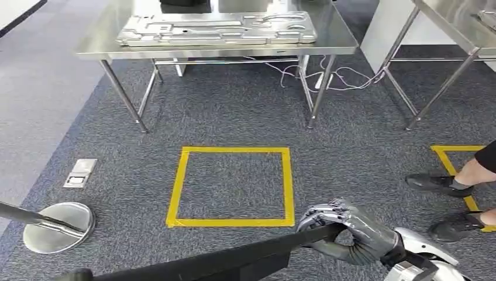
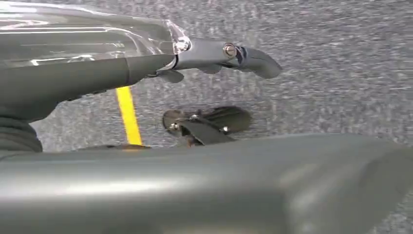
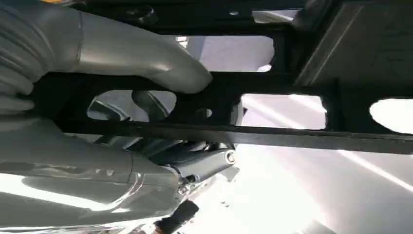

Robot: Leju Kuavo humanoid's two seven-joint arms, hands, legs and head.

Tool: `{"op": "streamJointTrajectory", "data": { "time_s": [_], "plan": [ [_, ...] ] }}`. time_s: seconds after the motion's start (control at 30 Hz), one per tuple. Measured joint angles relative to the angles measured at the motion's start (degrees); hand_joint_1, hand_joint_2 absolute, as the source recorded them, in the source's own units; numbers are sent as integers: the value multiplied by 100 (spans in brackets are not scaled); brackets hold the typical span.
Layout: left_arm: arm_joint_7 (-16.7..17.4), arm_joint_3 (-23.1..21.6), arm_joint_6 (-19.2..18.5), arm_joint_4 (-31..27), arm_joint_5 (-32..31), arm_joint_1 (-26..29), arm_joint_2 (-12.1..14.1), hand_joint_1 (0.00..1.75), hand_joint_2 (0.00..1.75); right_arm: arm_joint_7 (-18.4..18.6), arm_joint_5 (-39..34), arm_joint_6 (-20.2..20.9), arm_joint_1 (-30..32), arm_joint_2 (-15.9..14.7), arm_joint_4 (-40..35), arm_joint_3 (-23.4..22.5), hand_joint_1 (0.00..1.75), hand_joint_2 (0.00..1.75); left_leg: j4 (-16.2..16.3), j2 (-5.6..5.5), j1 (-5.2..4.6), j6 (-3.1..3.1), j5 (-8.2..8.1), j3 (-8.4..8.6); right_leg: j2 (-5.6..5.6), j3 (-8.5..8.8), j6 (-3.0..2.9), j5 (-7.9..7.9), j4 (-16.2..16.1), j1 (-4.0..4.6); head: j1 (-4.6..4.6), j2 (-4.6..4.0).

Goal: Take the parts from the cabinet and place them on the table.

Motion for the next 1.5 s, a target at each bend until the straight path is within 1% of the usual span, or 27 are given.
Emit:
{"op": "streamJointTrajectory", "data": {
  "time_s": [0.13, 0.17, 0.2, 0.27, 0.3, 0.33, 0.37, 0.4, 0.47, 0.53, 0.6, 0.7, 0.8, 0.83, 0.87, 0.9, 0.97, 1.03, 1.13, 1.17, 1.2, 1.3, 1.33, 1.37, 1.4, 1.47, 1.5],
  "plan": [
    [-4, 0, -2, 0, 0, -2, 0, 0, 175, 0, -4, 0, -10, 0, -2, -2, 175, 175, -168, -5, -9, 137, -113, 49, -8, 4, 151, -5, -75, -21, 4, 0],
    [-9, 2, -2, 0, 0, 1, 0, 0, 175, 0, -4, 0, -20, 0, -4, -9, 175, 175, -215, -1, 13, 174, -96, 100, -3, 6, 153, -58, 4, -29, 4, 0],
    [-11, 2, 0, 0, 4, -16, 2, 0, 175, -4, -4, 0, -36, -2, -4, -9, 175, 175, -228, 3, 14, 218, -114, 128, 10, -115, 135, -186, 250, -24, 4, 0],
    [-9, 2, -2, 0, 2, -28, 4, 0, 175, -4, -2, 0, -24, -2, -4, -4, 175, 175, -227, 10, -8, 281, -150, 174, 17, -599, 124, -554, 1146, -5, 9, 0],
    [-9, 2, -2, 0, 2, -25, 4, 0, 175, -4, -4, 0, -15, -2, 0, -4, 175, 175, -227, 11, -23, 301, -173, 197, 21, -835, 126, -645, 1543, 3, 9, 0],
    [-7, 2, -2, 0, 0, -19, 4, 0, 175, -2, -4, 0, -15, -2, 2, -4, 175, 175, -226, 8, -35, 307, -194, 230, 21, -959, 128, -593, 1684, 6, 7, 0],
    [-7, 2, -2, 0, 0, -16, 4, 0, 175, -2, -4, 0, -15, -2, 2, -4, 175, 175, -226, 3, -41, 304, -224, 273, 21, -952, 126, -413, 1569, 7, 7, 0],
    [-7, 2, -2, 0, 0, -16, 4, 0, 175, -2, -4, 0, -18, -2, 2, -4, 175, 175, -226, -6, -45, 294, -262, 328, 21, -826, 123, -130, 1221, 9, 7, 0],
    [-7, 2, -2, 0, 0, -18, 4, 0, 175, -7, -2, -9, -21, -2, 2, -4, 175, 175, -225, -15, -48, 244, -358, 457, 21, -449, 78, 411, 268, 26, 7, 0],
    [-4, 2, -2, 2, 0, -30, 4, 0, 175, -48, 7, -28, -36, 0, -2, -7, 175, 175, -197, -14, -71, 176, -416, 451, 22, -332, 20, 239, 75, 72, 9, 0],
    [-4, 2, -2, 4, -7, -31, 4, 0, 175, -74, 15, -37, -34, 2, -2, -4, 175, 175, -236, 1, -54, 149, -425, 462, 43, -353, -32, 216, 98, 98, 4, 0],
    [-9, 2, 2, 4, -9, -70, 9, 0, 175, -109, 15, -39, -52, 13, -13, -2, 175, 175, -41, 2, -51, 36, -568, 430, 31, -256, -114, 183, 25, 23, 0, 0],
    [-7, 2, 2, 4, -9, -58, 9, 0, 175, -122, 13, -39, -51, 59, -13, 4, 175, 175, 1176, 2, 17, -57, -1017, -290, 28, -191, -150, 104, 26, 19, -2, 0],
    [-7, 2, 2, 4, -9, -47, 9, 0, 175, -122, 11, -39, -48, 68, -13, 9, 175, 175, 1445, 2, 29, -71, -1018, -494, 47, -158, -142, 74, 27, 17, 0, 0],
    [-7, 2, 0, 4, -11, -39, 9, 0, 175, -125, 11, -39, -47, 81, -13, 15, 175, 175, 1419, 3, 35, -77, -866, -551, 68, -108, -134, 39, 27, 13, 0, 0],
    [-7, 2, 0, 4, -11, -38, 11, 0, 175, -131, 11, -39, -48, 92, -13, 17, 175, 175, 1145, 2, 35, -70, -585, -486, 89, -39, -123, -5, 27, 8, 0, 0],
    [-7, 2, 0, 4, -11, -36, 11, 0, 175, -151, 11, -42, -59, 114, -13, 24, 175, 175, 229, -12, 33, -30, 105, -180, 129, 112, -92, -98, 26, 1, 0, 0],
    [-4, 2, 0, 7, -11, -19, 13, 0, 175, -162, 11, -44, -77, 129, -11, 37, 175, 175, 87, -98, -7, 25, 86, -115, 180, 108, -32, -137, 18, 8, 0, 0],
    [0, 2, 0, 7, -11, -36, 13, 0, 175, -166, 7, -52, -60, 140, -13, 50, 175, 175, -44, -70, -41, 146, -75, -76, 195, 76, 82, -134, -35, -14, -7, 0],
    [-4, 0, 0, 7, -11, -44, 15, 0, 175, -166, 7, -55, -61, 140, -17, 48, 175, 175, -130, -41, 15, 177, -66, -19, 166, 105, 114, -178, -31, -18, -2, 0],
    [-13, 2, 0, 7, -11, -45, 15, 0, 175, -168, 7, -55, -70, 140, -17, 48, 175, 175, -174, -28, 14, 200, -77, 43, 120, 95, 111, -213, 77, -9, -4, 0],
    [-9, 2, 0, 7, -11, -40, 20, 0, 175, -173, 7, -59, -59, 140, -13, 52, 175, 175, -184, 28, -7, 281, -148, 132, 114, -601, 99, -691, 1274, 3, 0, 0],
    [-7, 2, 0, 7, -11, -35, 20, 0, 175, -173, 7, -59, -47, 140, -13, 55, 175, 175, -183, 46, -17, 285, -177, 159, 113, -825, 105, -728, 1598, 5, 0, 0],
    [-7, 2, 0, 7, -15, -30, 20, 0, 175, -173, 7, -59, -46, 140, -11, 55, 175, 175, -183, 63, -22, 281, -208, 203, 112, -914, 110, -628, 1645, 5, 0, 0],
    [-7, 2, 0, 7, -15, -27, 20, 0, 175, -173, 7, -59, -47, 140, -11, 55, 175, 175, -183, 79, -23, 270, -247, 258, 109, -878, 110, -399, 1457, 5, 0, 0],
    [-7, 2, 0, 7, -15, -30, 20, 0, 175, -173, 7, -61, -48, 140, -11, 55, 175, 175, -181, 105, -23, 220, -352, 412, 41, -520, 91, 267, 515, 10, 0, 0],
    [-7, 2, 0, 7, -15, -24, 20, 0, 175, -175, 7, -61, -49, 140, -9, 55, 175, 175, -186, 109, -22, 192, -396, 455, -21, -400, 58, 292, 296, 29, 0, 0]
  ]
}}
